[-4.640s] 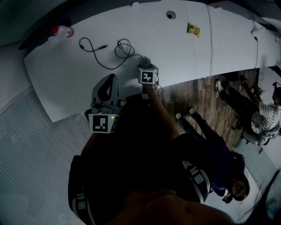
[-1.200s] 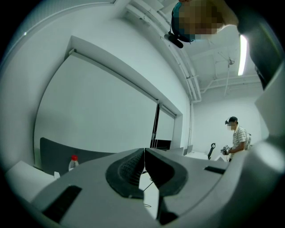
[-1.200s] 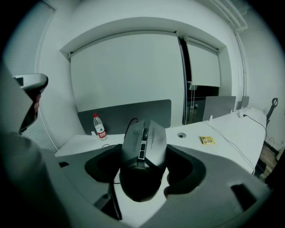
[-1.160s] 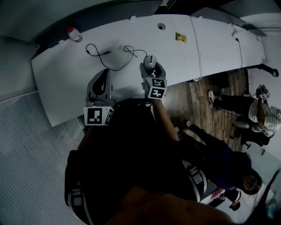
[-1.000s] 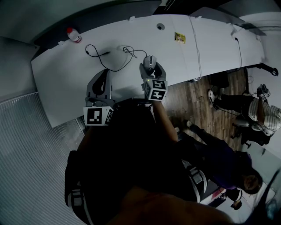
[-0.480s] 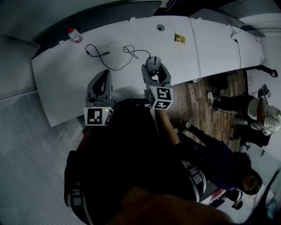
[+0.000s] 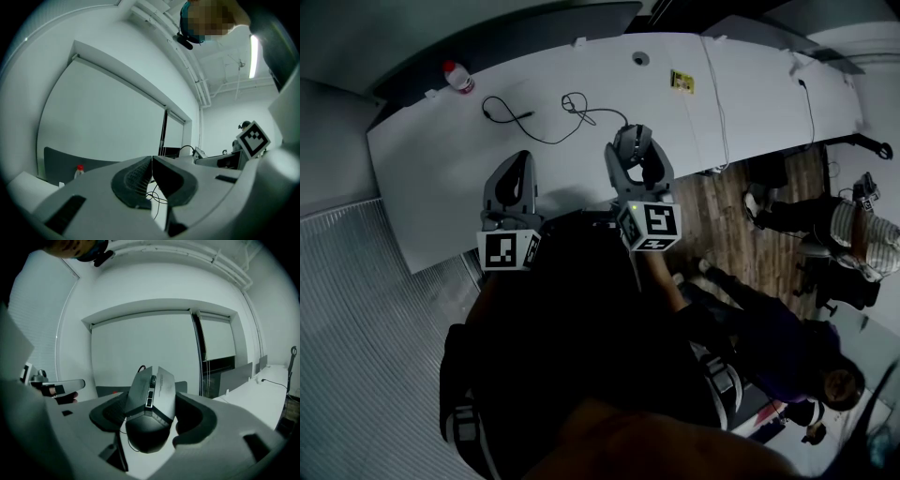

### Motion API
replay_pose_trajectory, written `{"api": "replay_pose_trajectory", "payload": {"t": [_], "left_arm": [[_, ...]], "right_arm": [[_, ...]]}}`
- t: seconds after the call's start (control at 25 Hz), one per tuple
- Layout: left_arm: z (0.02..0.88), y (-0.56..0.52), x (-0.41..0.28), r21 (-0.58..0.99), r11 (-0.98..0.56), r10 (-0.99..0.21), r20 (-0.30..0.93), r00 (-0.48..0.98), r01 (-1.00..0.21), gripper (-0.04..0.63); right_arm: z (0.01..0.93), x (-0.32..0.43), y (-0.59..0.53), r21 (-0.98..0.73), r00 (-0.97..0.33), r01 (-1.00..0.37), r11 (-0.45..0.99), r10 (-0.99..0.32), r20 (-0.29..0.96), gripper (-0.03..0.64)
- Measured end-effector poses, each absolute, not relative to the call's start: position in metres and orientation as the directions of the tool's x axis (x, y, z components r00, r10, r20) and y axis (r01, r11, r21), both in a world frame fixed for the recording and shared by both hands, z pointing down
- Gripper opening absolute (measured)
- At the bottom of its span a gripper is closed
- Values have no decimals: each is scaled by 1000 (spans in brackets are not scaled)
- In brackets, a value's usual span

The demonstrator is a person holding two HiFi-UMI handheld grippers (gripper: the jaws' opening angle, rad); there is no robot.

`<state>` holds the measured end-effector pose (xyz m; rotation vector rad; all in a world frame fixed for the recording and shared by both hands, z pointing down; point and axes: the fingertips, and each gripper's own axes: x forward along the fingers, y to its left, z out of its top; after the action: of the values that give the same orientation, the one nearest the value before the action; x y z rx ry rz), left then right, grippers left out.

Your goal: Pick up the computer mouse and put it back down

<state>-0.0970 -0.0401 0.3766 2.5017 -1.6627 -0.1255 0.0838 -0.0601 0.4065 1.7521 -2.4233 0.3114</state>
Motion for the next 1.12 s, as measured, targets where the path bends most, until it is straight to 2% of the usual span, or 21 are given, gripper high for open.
{"api": "replay_pose_trajectory", "payload": {"t": [1.12], "left_arm": [[380,-49,-95,154,-400,-914,2,405,-904,6]], "right_arm": [[385,83,-54,-97,-314,-949,301,-934,169,298]]}}
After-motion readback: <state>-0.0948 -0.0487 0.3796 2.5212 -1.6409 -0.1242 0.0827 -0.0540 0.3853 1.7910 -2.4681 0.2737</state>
